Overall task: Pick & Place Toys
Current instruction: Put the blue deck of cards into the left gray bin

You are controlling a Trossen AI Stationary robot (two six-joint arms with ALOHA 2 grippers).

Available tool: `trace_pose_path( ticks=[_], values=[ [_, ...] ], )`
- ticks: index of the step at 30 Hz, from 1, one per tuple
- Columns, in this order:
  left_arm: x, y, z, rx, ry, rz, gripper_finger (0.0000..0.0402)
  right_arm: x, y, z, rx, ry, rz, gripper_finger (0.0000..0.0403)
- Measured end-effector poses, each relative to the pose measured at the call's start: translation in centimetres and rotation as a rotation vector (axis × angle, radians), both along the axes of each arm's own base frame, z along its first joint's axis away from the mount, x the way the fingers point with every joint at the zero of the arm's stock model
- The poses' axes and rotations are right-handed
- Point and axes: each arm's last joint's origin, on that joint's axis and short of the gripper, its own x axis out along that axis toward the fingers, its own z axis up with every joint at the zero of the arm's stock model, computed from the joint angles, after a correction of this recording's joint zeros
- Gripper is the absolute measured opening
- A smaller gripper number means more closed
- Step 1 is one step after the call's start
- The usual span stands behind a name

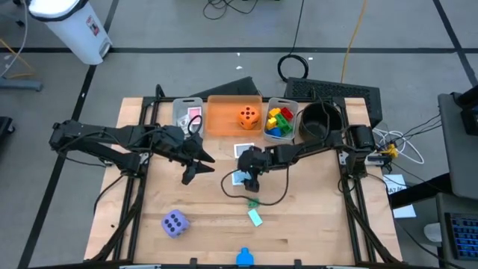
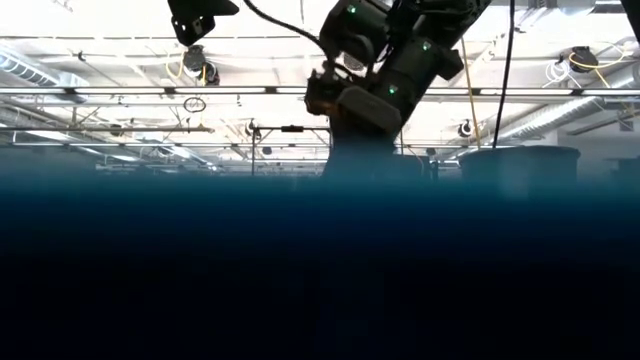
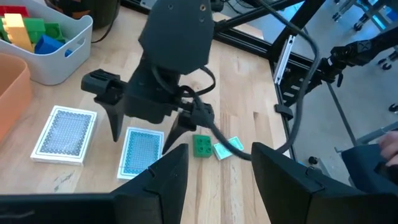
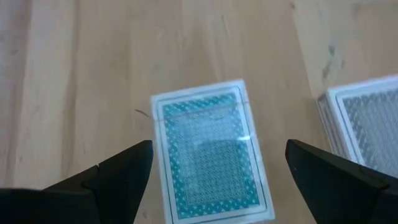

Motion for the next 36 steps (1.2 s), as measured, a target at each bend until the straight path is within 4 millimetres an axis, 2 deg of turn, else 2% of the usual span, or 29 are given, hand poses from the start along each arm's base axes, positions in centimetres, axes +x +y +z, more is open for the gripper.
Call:
trace_pose_path(
  ticks=[5,23,31,36],
  values=[
    [0.0,0.0,0.0,-0.001,0.000,0.000,0.0182,0.1,0.5,-0.2,-0.030,0.001,0.051,0.0357],
    [0.0,0.0,0.1,0.000,-0.007,0.004,0.0182,0.3,0.4,-1.4,-0.036,0.021,0.046,0.0357],
    [0.0,0.0,0.1,-0.005,-0.006,0.006,0.0182,-1.0,0.4,-3.4,-0.002,0.046,0.007,0.0357],
    [0.0,0.0,0.1,-0.005,-0.006,0.008,0.0182,-1.2,0.4,-3.7,-0.006,0.052,0.005,0.0357]
  ],
)
